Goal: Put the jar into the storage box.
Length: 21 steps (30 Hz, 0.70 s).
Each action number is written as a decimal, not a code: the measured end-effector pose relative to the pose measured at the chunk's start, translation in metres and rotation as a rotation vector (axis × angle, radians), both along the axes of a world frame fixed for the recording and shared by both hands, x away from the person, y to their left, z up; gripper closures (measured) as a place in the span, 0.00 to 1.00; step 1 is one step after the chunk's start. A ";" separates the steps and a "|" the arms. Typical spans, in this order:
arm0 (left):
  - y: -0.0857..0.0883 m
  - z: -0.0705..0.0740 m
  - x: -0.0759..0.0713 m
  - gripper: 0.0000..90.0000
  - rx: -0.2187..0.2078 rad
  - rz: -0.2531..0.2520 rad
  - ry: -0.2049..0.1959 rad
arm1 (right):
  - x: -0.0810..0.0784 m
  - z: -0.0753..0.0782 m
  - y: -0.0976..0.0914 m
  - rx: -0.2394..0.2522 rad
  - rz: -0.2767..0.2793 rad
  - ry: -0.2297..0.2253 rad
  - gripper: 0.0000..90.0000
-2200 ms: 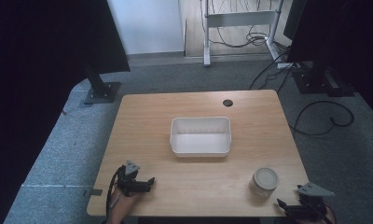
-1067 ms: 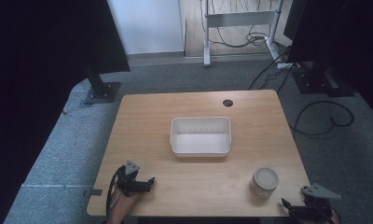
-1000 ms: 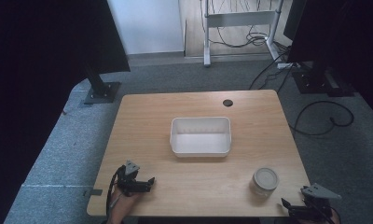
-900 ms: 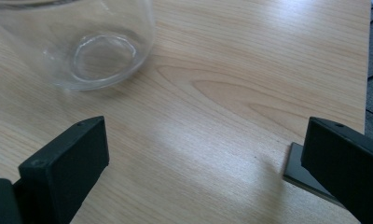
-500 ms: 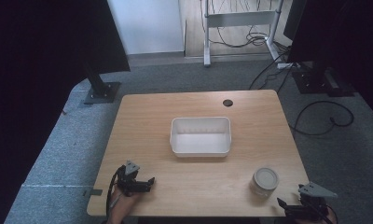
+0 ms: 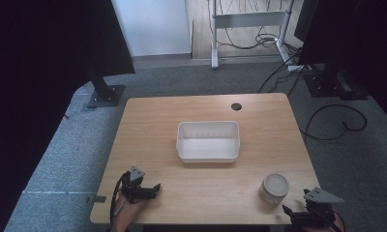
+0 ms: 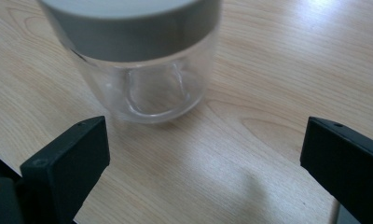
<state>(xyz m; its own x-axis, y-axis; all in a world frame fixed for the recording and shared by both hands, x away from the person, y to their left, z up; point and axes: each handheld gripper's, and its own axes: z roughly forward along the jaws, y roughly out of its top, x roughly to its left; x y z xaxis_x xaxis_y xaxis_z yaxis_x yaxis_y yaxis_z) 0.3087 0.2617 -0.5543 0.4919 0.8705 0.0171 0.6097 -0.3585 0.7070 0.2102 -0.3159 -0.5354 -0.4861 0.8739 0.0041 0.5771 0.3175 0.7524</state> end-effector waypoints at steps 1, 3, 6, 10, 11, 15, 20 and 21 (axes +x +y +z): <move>0.000 0.000 0.000 0.01 0.000 0.000 0.000 | 0.000 0.000 0.001 -0.002 0.004 -0.001 0.01; 0.000 0.000 0.000 0.01 0.000 0.000 0.000 | 0.000 0.001 0.003 0.000 0.012 -0.006 0.01; 0.000 0.000 0.000 0.01 0.000 0.000 0.000 | 0.001 0.003 0.006 -0.001 0.025 -0.014 0.01; 0.000 0.000 0.000 0.01 0.000 0.000 0.000 | 0.003 0.005 0.011 -0.002 0.044 -0.019 0.01; 0.000 0.000 0.000 0.01 -0.001 0.000 0.000 | 0.004 0.005 0.012 -0.002 0.051 -0.022 0.01; 0.000 0.000 0.000 0.01 0.000 0.000 0.000 | 0.007 0.006 0.017 -0.004 0.066 -0.022 0.01; 0.000 0.000 0.000 0.01 0.000 0.000 0.000 | 0.011 0.005 0.023 -0.010 0.080 -0.023 0.01; 0.000 0.000 0.000 0.01 0.000 0.000 0.000 | 0.012 0.005 0.024 -0.012 0.080 -0.023 0.01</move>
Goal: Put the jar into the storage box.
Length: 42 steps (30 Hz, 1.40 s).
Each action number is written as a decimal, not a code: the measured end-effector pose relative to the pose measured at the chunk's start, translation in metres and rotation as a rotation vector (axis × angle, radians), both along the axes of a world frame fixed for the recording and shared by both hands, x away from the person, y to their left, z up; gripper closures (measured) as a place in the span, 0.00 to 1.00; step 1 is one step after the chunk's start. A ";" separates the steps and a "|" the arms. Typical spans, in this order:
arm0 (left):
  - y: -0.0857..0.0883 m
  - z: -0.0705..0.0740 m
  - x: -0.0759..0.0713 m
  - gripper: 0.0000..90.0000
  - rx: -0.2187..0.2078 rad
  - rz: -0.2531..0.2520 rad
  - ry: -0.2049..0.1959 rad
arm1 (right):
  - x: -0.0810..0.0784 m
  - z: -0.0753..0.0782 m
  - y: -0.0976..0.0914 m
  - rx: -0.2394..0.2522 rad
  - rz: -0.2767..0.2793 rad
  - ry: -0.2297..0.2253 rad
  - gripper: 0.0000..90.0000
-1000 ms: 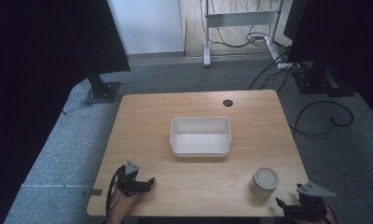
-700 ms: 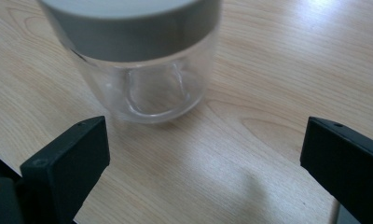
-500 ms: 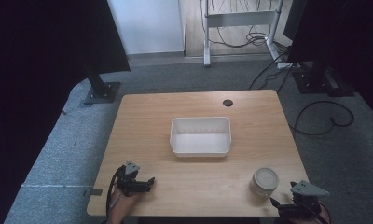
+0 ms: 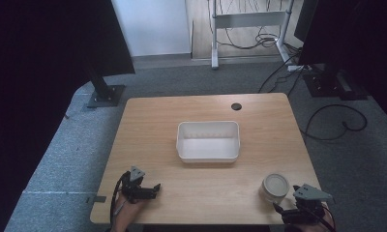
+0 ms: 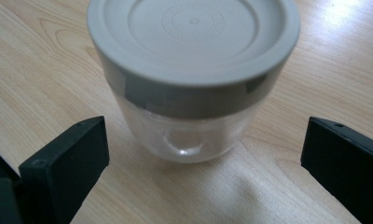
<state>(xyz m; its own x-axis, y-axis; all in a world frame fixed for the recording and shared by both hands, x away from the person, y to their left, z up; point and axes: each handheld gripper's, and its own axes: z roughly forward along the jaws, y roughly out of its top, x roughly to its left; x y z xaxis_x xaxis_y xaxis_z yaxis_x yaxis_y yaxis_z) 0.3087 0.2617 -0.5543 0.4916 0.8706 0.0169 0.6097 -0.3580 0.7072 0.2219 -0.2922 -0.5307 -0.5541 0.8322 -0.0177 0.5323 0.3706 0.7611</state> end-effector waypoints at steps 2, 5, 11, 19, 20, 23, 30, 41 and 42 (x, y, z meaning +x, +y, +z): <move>0.000 0.000 0.000 0.01 0.000 0.000 0.000 | 0.002 0.000 0.002 -0.003 0.001 0.001 0.01; 0.000 0.000 0.000 0.01 0.000 0.000 0.000 | 0.005 0.000 0.004 -0.006 0.001 0.000 0.01; 0.000 0.000 0.000 0.01 -0.001 0.000 0.000 | 0.012 0.001 0.010 -0.010 0.012 -0.001 0.01; 0.000 0.000 0.000 0.01 0.000 0.000 0.000 | 0.022 -0.001 0.018 0.004 0.022 0.002 0.02; 0.000 0.000 0.000 0.01 0.000 0.000 0.000 | 0.023 -0.001 0.019 0.008 0.022 0.002 0.02; 0.000 0.000 0.000 0.01 0.000 0.000 0.000 | 0.027 -0.001 0.021 0.010 0.023 0.008 0.05; 0.000 0.000 0.000 0.01 -0.001 0.000 0.000 | 0.027 0.000 0.024 0.013 -0.004 0.023 0.10; 0.000 0.000 0.000 0.01 0.000 0.000 0.000 | 0.025 0.003 0.030 -0.022 -0.030 0.006 0.10; 0.000 0.000 0.000 0.01 0.000 0.000 0.000 | 0.026 0.004 0.031 -0.022 -0.029 0.004 0.10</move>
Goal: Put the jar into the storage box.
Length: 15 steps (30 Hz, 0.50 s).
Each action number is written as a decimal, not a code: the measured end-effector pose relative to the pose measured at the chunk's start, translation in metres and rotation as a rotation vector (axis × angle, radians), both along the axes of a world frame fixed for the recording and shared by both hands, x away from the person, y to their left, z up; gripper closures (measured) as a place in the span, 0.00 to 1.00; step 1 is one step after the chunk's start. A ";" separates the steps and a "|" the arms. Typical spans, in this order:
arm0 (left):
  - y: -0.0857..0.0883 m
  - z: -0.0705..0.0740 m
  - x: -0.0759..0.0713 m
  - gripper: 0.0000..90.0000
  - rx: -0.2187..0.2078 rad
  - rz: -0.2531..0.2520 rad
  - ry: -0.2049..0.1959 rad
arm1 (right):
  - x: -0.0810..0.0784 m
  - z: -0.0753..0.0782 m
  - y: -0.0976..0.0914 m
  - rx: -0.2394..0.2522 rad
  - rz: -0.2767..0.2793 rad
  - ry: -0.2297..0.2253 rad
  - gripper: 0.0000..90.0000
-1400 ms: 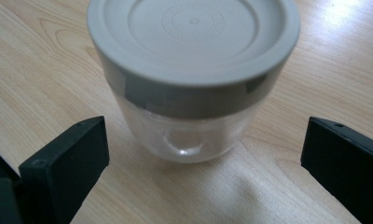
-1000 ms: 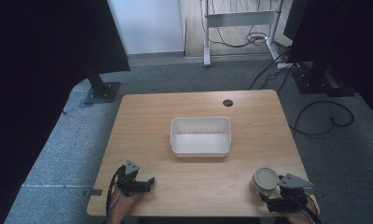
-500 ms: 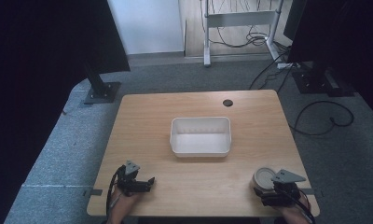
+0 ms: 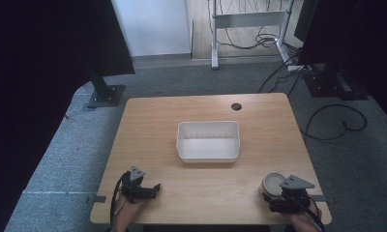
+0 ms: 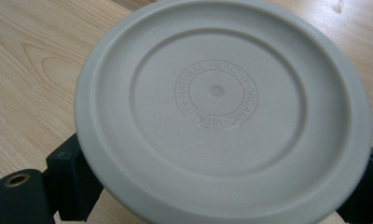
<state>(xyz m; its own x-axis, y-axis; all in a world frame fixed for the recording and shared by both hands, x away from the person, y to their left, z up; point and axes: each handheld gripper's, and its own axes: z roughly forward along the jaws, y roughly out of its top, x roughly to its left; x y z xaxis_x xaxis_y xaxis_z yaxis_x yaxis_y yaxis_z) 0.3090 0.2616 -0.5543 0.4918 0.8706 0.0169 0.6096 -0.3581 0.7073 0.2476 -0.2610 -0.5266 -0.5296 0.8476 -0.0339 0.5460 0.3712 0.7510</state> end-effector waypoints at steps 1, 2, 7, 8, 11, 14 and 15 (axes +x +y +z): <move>0.000 0.000 0.000 0.01 0.000 0.000 0.000 | 0.000 0.001 0.001 0.000 0.002 -0.001 0.10; 0.000 0.000 0.000 0.01 0.000 0.000 0.000 | 0.001 0.002 0.003 -0.001 0.003 -0.006 0.10; 0.000 0.000 0.000 0.01 0.000 0.000 0.000 | 0.005 0.006 0.010 -0.002 0.010 -0.016 0.10; 0.000 0.000 0.000 0.01 0.000 0.000 0.000 | 0.005 0.006 0.010 -0.002 0.010 -0.016 0.10; 0.000 0.000 0.000 0.01 0.000 0.000 0.000 | 0.007 0.008 0.015 -0.002 0.022 -0.021 0.10; 0.000 0.000 0.000 0.01 0.000 0.000 0.000 | 0.010 0.009 0.021 0.003 0.034 -0.026 0.10; 0.000 0.000 0.000 0.01 0.000 0.000 0.000 | 0.011 0.010 0.023 0.004 0.037 -0.028 0.10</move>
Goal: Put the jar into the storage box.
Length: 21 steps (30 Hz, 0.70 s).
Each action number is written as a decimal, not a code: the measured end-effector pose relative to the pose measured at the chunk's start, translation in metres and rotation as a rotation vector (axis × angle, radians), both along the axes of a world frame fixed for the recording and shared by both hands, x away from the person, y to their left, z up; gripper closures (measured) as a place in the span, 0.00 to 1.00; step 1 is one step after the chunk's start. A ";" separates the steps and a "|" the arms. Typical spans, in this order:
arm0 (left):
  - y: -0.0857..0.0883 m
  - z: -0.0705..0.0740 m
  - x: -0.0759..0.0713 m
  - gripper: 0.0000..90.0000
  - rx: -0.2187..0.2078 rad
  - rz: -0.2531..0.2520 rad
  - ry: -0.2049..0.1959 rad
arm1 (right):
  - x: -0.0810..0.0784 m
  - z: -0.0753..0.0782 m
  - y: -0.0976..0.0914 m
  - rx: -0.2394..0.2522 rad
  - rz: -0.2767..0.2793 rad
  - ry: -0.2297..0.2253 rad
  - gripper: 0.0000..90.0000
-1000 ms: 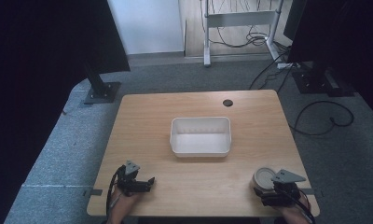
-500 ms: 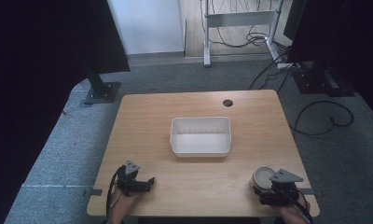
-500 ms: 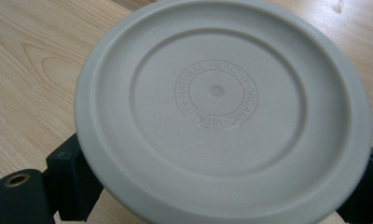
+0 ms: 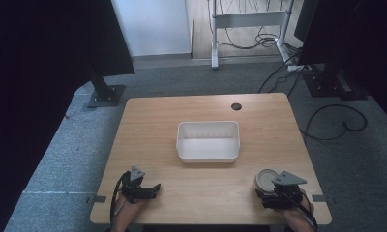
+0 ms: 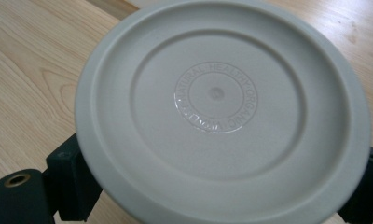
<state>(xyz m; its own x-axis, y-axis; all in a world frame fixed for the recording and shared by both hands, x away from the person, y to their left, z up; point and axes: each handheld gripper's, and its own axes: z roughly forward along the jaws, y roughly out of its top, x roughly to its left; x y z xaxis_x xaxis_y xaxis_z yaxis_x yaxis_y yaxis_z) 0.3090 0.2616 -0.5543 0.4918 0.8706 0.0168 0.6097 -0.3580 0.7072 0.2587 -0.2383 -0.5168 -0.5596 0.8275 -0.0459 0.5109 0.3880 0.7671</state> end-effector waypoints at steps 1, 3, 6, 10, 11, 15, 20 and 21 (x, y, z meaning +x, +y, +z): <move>0.000 0.000 0.000 0.01 0.000 0.000 0.000 | 0.001 0.000 0.002 0.002 0.002 0.000 0.10; 0.000 0.000 0.000 0.01 0.000 0.000 0.000 | 0.002 0.001 0.004 0.005 0.007 -0.004 0.10; 0.000 0.000 0.000 0.01 0.000 0.000 0.000 | 0.004 0.002 0.009 0.012 0.016 -0.008 0.10; 0.000 0.000 0.000 0.01 0.000 0.000 0.000 | 0.007 0.003 0.017 0.014 0.032 -0.012 0.10; 0.000 0.000 0.000 0.01 0.000 0.000 0.000 | 0.008 0.003 0.019 0.015 0.034 -0.013 0.10; 0.000 0.000 0.000 0.01 0.000 0.000 0.000 | 0.011 0.003 0.025 0.015 0.044 -0.015 0.10; 0.000 0.000 0.000 0.01 0.000 0.000 0.000 | 0.015 0.003 0.032 0.023 0.051 -0.018 0.10; 0.000 0.000 0.000 0.01 0.000 0.000 0.000 | 0.015 0.004 0.033 0.024 0.051 -0.018 0.10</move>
<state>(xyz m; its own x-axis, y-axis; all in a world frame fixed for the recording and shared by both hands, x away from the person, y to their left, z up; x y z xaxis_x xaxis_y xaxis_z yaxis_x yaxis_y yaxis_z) 0.3090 0.2616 -0.5543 0.4917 0.8706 0.0168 0.6095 -0.3579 0.7074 0.2741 -0.2052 -0.5132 -0.6007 0.7987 -0.0363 0.4770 0.3944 0.7854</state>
